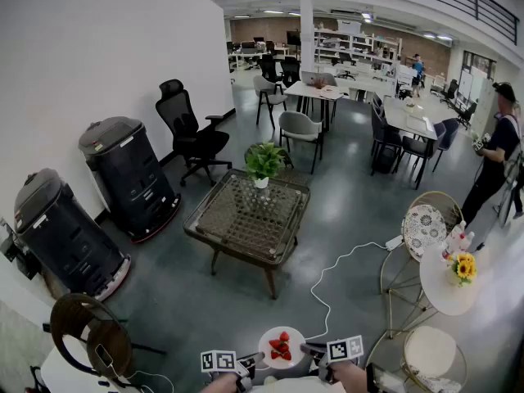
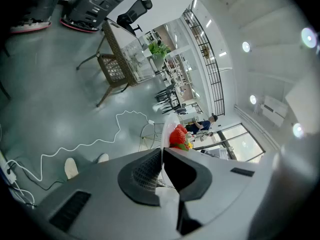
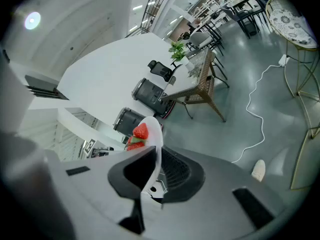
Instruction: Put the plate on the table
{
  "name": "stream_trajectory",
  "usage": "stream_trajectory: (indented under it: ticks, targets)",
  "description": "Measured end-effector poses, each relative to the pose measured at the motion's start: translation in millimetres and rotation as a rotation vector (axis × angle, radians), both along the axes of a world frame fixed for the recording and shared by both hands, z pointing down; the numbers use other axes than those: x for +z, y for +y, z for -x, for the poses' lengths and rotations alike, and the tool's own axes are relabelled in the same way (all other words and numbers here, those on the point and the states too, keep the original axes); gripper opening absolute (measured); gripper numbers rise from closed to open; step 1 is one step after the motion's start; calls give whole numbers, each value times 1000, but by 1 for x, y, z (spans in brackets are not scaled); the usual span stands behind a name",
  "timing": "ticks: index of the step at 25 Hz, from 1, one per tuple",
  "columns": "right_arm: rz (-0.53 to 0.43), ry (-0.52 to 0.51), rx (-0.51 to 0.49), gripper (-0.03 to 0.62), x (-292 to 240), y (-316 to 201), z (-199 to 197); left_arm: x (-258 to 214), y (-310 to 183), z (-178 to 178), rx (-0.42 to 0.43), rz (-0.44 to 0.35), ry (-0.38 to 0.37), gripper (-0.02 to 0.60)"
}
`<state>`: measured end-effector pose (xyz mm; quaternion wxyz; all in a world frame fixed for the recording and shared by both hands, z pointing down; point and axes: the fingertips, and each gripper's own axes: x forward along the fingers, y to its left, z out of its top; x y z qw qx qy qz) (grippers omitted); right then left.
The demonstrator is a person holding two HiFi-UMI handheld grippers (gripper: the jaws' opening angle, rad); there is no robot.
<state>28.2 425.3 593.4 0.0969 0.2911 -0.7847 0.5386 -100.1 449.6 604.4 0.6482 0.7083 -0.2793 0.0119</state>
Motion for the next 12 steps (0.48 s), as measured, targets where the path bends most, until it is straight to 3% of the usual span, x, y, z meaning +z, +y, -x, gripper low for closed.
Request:
stream_trajectory:
  ticks: [12]
  targets:
    - [-82, -3, 16, 29, -7, -6, -8, -12, -6, 0, -7, -66, -37, 20]
